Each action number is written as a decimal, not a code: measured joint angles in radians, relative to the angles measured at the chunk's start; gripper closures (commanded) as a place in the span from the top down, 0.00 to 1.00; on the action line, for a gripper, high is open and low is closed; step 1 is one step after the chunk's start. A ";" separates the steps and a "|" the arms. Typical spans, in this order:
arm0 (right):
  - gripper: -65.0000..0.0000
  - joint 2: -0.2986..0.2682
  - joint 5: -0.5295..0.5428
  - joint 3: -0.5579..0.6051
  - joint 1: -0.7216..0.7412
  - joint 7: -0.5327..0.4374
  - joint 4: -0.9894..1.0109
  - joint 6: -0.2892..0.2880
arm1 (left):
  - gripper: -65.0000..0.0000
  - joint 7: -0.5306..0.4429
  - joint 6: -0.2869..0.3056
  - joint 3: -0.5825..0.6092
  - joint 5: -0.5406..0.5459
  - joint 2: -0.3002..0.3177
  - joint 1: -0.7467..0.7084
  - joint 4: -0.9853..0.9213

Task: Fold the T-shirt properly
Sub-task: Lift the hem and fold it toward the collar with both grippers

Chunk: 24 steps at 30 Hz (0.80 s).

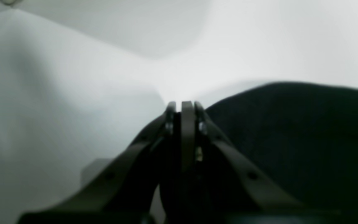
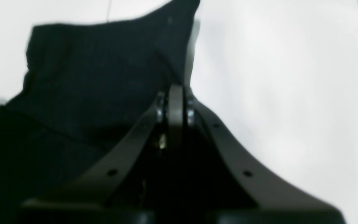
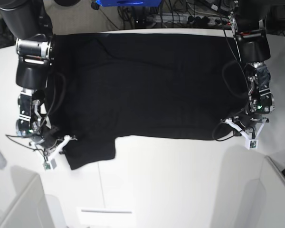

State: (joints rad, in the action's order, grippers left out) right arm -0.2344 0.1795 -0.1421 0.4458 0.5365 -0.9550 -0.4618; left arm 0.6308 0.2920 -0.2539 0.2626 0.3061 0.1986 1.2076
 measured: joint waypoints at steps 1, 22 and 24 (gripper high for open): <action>0.00 0.001 0.002 0.000 -0.003 0.018 -0.008 0.000 | 0.00 -0.001 0.000 -0.001 -0.001 -0.007 -0.013 0.022; 0.00 -0.023 0.004 -0.005 -0.192 0.026 -0.238 -0.002 | 0.00 0.077 0.003 -0.098 0.000 -0.079 -0.241 0.463; 0.00 -0.025 0.002 -0.005 -0.211 0.057 -0.265 -0.002 | 0.00 0.077 0.004 -0.098 0.000 -0.079 -0.256 0.486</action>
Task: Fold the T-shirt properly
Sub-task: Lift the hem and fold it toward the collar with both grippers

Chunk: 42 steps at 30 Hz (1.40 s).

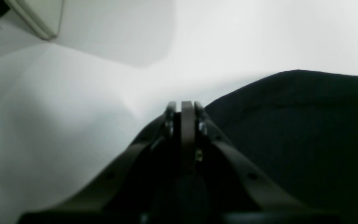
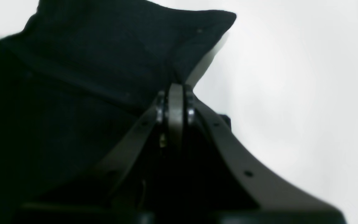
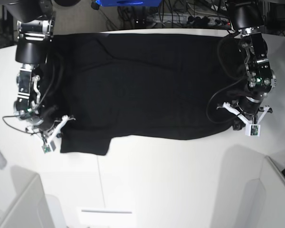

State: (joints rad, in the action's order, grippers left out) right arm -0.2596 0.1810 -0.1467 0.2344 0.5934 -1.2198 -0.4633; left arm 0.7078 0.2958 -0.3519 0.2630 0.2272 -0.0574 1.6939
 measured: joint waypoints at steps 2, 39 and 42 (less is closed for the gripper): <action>0.00 -0.001 -0.002 0.000 -0.028 0.024 -0.047 0.000 | 0.00 0.000 0.000 0.000 0.000 0.001 -0.023 0.024; 0.00 0.032 0.005 -0.137 -0.286 0.184 -0.498 -0.004 | 0.00 0.003 -0.002 -0.142 0.264 0.064 -0.254 0.200; 0.00 0.031 0.008 -0.135 -0.296 0.212 -0.540 -0.005 | 0.00 0.004 0.000 -0.143 0.269 0.063 -0.268 0.200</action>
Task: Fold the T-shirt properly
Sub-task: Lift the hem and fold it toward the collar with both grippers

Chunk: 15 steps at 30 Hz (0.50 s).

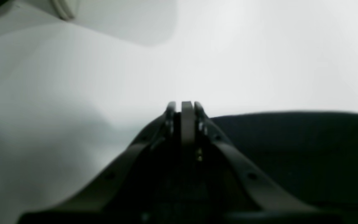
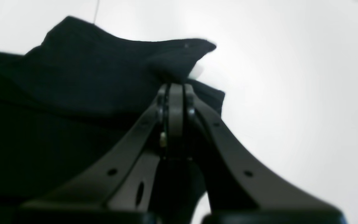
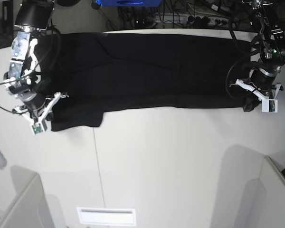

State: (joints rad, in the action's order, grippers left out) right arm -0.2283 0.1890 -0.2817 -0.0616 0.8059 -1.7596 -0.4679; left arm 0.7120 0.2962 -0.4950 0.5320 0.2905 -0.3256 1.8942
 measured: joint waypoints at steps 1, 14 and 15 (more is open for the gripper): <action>0.00 -0.001 -0.001 0.000 -0.005 0.009 -0.019 0.000 | 0.00 0.000 0.000 -0.006 0.000 -0.002 -0.002 0.000; 0.00 0.034 0.006 -0.067 -0.059 0.131 -0.152 -0.002 | 0.00 0.003 0.000 -0.036 0.000 0.000 -0.070 0.014; 0.00 0.035 0.006 -0.067 -0.069 0.135 -0.154 -0.003 | 0.00 0.002 0.000 -0.036 0.000 0.001 -0.074 0.019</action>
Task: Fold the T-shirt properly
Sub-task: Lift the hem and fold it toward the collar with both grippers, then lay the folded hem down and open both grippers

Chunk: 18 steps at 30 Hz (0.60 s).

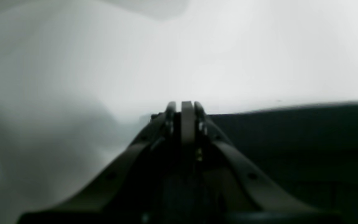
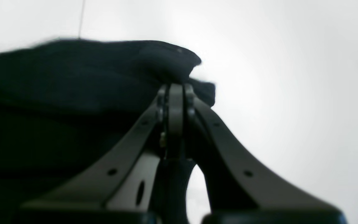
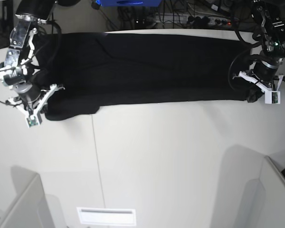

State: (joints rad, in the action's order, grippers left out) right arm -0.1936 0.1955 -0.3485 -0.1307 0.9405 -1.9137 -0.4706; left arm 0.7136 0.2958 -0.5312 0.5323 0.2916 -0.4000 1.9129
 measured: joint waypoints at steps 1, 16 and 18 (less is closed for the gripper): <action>0.00 0.001 -0.005 0.000 -0.011 0.005 -0.006 0.000 | 0.00 -0.004 0.000 0.000 0.000 0.000 -0.006 0.004; 0.00 0.035 0.004 -0.067 -0.108 0.005 -0.072 0.000 | 0.00 -0.006 0.004 0.002 0.004 0.033 -0.038 0.009; 0.00 0.034 0.005 -0.067 -0.117 0.002 -0.086 0.000 | 0.00 -0.005 0.004 0.002 0.004 0.033 -0.038 0.011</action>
State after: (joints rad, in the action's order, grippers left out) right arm -0.1593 0.2008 -0.4152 -0.2478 0.9428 -1.9995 -0.4709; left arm 0.7082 0.2996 -0.5297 0.5365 0.3248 -0.4381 1.9240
